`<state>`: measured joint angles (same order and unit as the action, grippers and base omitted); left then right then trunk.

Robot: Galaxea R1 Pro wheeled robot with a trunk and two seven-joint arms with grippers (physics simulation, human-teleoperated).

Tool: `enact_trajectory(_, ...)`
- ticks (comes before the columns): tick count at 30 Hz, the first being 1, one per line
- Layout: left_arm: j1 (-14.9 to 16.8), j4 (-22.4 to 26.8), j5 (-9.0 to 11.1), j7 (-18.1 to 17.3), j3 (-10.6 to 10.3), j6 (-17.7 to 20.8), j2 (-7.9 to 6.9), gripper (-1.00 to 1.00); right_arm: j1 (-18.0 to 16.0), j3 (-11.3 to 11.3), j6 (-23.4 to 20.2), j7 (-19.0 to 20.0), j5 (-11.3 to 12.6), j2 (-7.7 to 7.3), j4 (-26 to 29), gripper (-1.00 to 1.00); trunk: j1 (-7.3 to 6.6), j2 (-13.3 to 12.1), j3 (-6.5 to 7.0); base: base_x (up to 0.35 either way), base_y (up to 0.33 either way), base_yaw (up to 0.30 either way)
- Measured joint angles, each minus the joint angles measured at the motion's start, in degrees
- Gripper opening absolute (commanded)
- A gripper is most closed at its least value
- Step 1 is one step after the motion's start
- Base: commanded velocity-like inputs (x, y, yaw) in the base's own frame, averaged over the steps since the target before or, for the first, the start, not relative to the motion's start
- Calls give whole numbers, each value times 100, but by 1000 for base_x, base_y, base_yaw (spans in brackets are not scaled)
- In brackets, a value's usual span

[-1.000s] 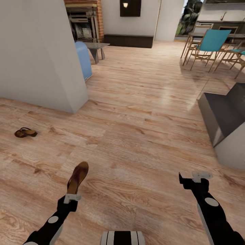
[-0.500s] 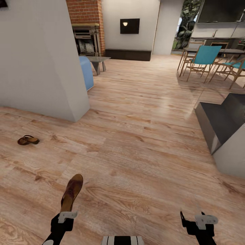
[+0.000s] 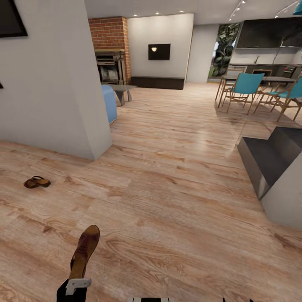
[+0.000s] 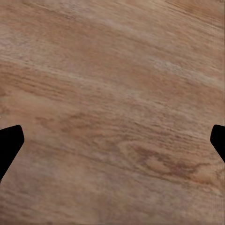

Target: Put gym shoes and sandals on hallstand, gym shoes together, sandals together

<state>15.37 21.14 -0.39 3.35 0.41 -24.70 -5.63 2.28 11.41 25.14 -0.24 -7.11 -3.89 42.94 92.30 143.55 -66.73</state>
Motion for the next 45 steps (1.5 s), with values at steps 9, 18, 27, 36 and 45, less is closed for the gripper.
enact_trajectory(9, 0, 0, 1, 0, 1, -2, 0, -100, 0, 2, 1, 0, 0, 4, -42, 100, -23, -12, 274, 0, 0, -115)
enact_trajectory(18, -1, -1, 1, 0, 1, -3, 0, -100, 0, 0, 1, 0, 4, 8, -58, 100, -46, -24, 513, 0, 0, -251)
enact_trajectory(27, -1, -1, 1, 0, 0, -3, 0, -100, 0, 1, 1, 0, 5, 8, -62, 100, -127, -152, 728, 0, 0, -272)
enact_trajectory(36, -1, -2, 1, 0, 0, 1, 0, -100, 0, -6, 1, 0, 5, 8, -66, 100, -324, -513, 918, 0, 0, -273)
enact_trajectory(45, -1, -2, 1, 0, -4, 1, 0, -100, 0, -6, 1, 0, 5, 8, -64, 100, -325, -514, 946, 0, 0, -274)
